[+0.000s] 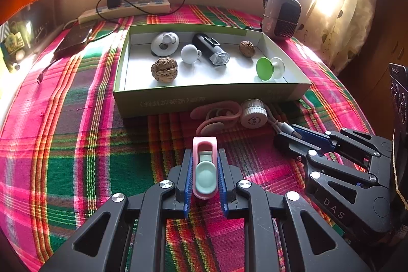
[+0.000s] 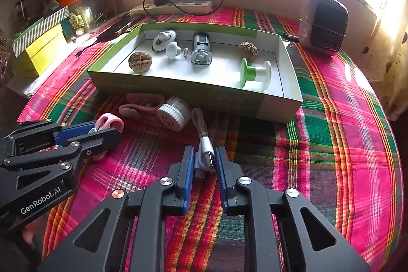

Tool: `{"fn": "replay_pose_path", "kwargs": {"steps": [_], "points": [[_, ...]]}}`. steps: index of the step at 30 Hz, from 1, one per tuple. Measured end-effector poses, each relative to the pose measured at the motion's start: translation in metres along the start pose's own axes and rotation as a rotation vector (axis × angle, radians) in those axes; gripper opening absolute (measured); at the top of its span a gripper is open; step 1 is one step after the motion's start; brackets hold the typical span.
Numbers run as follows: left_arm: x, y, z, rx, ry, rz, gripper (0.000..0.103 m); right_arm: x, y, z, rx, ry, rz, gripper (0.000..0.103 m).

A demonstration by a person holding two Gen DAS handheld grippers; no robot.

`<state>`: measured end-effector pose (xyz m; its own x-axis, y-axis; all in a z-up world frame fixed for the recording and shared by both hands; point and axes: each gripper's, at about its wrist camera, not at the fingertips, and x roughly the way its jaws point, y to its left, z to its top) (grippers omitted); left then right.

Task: Organize objects
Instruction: 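Close the right gripper on the white USB cable while the left gripper holds the clip, then lift the clip and cable and carry both over the box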

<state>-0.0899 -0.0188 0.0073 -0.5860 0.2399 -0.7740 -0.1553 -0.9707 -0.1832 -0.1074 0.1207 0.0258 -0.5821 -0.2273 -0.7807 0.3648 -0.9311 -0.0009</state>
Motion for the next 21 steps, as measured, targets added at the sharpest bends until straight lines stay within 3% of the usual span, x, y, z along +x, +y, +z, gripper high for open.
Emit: {"fn": "replay_pose_path", "kwargs": {"steps": [21], "points": [[-0.0014,-0.0033,-0.0017,0.019,-0.005,0.025,0.016,-0.0037,-0.0056,-0.0002,0.027,-0.007,0.013,0.017]]}}
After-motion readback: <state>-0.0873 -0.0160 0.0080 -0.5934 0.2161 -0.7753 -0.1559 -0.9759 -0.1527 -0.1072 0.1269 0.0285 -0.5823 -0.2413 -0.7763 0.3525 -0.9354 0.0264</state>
